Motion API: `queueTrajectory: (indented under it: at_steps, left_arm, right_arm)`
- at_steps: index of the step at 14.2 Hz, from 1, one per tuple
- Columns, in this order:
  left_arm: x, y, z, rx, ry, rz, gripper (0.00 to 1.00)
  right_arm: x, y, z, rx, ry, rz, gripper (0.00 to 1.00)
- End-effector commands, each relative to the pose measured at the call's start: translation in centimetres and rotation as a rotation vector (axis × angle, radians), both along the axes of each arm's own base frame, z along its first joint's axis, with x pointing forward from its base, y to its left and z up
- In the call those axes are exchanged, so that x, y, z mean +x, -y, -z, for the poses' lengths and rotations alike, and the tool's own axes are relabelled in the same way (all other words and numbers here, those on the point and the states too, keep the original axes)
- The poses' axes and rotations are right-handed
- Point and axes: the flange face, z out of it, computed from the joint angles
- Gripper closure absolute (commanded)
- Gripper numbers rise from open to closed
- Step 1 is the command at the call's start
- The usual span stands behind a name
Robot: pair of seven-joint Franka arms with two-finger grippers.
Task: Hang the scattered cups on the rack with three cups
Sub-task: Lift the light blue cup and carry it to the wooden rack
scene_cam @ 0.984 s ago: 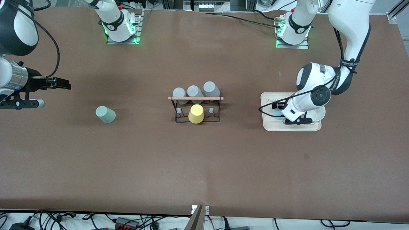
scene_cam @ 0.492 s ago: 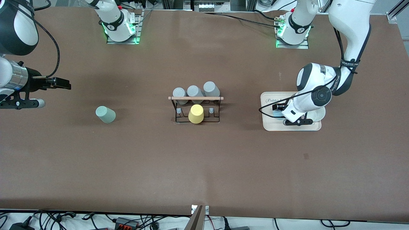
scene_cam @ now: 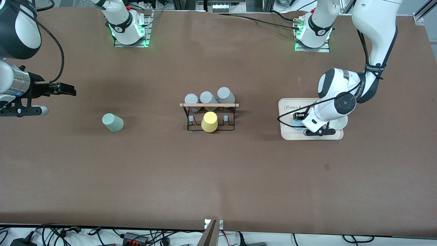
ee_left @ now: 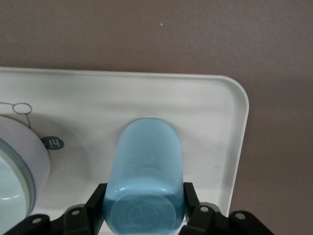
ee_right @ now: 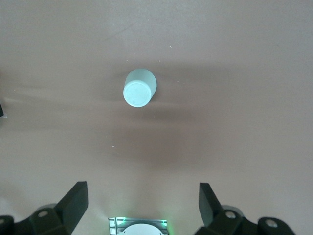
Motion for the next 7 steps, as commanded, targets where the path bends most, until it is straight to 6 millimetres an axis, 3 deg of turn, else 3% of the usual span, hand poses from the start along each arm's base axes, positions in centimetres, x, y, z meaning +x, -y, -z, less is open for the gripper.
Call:
queueTrajectory:
  at_steps: [1, 3, 7]
  left_arm:
    - [2.5, 0.2, -3.7, -0.007, 0.022, -0.003, 0.64]
    - [4.6, 1.2, -7.9, -0.009, 0.017, 0.006, 0.64]
    - [6.8, 5.8, -15.3, -0.03, 0.072, 0.069, 0.64]
  right_arm:
    - [-0.8, -0.3, -0.4, 0.0, 0.012, -0.003, 0.0]
    - [-0.8, -0.3, -0.3, 0.0, 0.01, -0.003, 0.0]
    - [-0.8, -0.2, -0.3, 0.001, 0.009, -0.001, 0.0]
